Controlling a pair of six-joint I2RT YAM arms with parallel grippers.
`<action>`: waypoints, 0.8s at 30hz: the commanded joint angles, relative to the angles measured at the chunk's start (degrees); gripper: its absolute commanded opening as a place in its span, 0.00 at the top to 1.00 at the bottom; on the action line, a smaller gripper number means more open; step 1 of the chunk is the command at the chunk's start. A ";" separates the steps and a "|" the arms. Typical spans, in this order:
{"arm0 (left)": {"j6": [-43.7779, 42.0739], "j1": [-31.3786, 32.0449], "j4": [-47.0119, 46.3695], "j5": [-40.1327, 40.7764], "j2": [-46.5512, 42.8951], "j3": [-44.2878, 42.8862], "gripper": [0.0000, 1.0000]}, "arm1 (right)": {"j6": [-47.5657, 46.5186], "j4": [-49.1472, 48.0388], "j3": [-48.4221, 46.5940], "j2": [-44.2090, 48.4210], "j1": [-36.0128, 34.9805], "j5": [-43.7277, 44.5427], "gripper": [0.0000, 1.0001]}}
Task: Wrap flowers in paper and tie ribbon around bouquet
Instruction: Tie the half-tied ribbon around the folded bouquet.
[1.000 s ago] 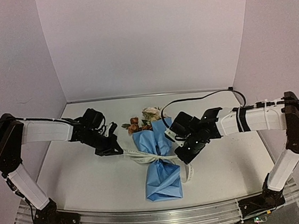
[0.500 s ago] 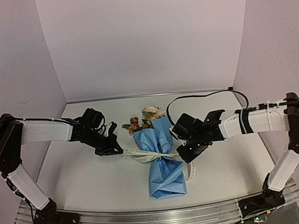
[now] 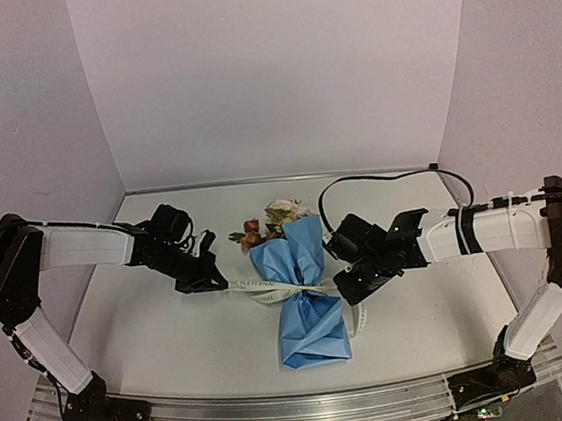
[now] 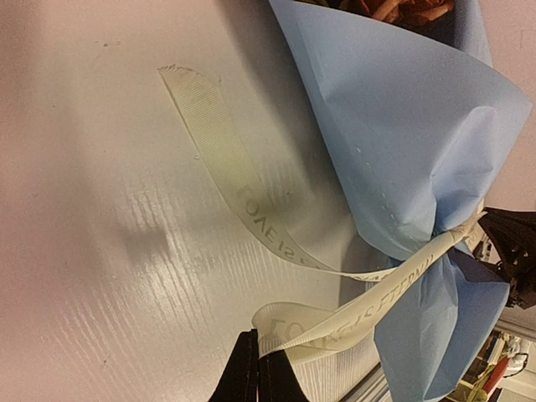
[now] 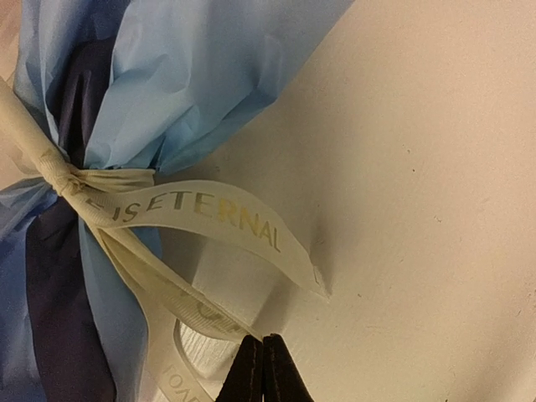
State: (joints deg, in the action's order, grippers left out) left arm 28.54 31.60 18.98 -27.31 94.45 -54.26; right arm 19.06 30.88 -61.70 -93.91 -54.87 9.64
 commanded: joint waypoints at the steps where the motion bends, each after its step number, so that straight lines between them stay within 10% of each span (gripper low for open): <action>1: 1.30 -5.91 1.86 5.75 -1.97 3.14 1.00 | 1.89 6.46 2.36 2.12 0.50 4.53 1.00; 24: 2.50 -16.04 -1.62 0.31 -0.68 5.53 1.00 | 0.38 7.32 4.79 4.94 0.81 6.83 1.00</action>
State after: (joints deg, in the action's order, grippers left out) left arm 31.86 19.18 15.02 -35.06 93.48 -44.94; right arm 20.82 23.68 -56.37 -91.49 -57.01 8.15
